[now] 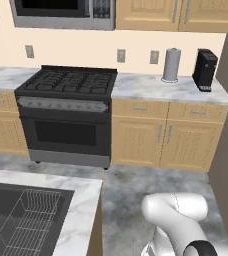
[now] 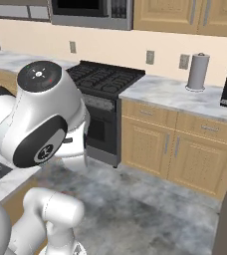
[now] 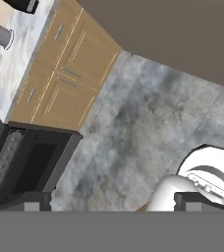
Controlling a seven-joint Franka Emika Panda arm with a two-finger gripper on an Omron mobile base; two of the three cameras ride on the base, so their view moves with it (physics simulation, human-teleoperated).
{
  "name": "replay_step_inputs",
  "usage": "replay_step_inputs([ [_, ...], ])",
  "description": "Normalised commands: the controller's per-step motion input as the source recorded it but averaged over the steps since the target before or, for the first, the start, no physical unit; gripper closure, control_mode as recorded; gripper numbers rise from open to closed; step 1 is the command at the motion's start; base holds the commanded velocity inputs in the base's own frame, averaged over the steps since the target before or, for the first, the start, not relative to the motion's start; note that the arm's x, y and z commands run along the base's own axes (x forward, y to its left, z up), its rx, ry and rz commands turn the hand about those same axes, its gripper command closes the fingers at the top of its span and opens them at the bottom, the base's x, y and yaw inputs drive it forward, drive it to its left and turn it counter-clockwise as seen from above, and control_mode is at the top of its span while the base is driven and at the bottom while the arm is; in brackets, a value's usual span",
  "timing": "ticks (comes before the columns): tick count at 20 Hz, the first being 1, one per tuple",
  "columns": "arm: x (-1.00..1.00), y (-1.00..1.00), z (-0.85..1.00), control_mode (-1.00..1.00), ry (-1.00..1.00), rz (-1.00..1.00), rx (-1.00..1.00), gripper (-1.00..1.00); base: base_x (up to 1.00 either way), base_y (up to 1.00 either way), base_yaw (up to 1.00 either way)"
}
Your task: Move the bowls from the cabinet to the plates on the dining table.
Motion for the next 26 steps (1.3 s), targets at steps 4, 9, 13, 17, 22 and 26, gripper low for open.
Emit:
replay_step_inputs([
  [4,0.00,0.00,0.00,1.00,0.00,0.00,0.00,-1.00,0.62,0.02,0.01],
  [9,0.00,0.00,0.00,1.00,0.00,0.00,0.00,-1.00,0.62,0.04,0.01],
  [13,0.00,0.00,0.00,1.00,0.00,0.00,0.00,-1.00,0.62,0.01,0.01],
  [17,0.00,0.00,0.00,1.00,0.00,0.00,0.00,-1.00,0.62,0.00,0.00],
  [22,0.00,0.00,0.00,1.00,0.00,0.00,0.00,-1.00,0.62,0.00,0.01],
  [26,0.00,0.00,0.00,1.00,0.00,0.00,0.00,-1.00,0.62,0.00,0.01],
])
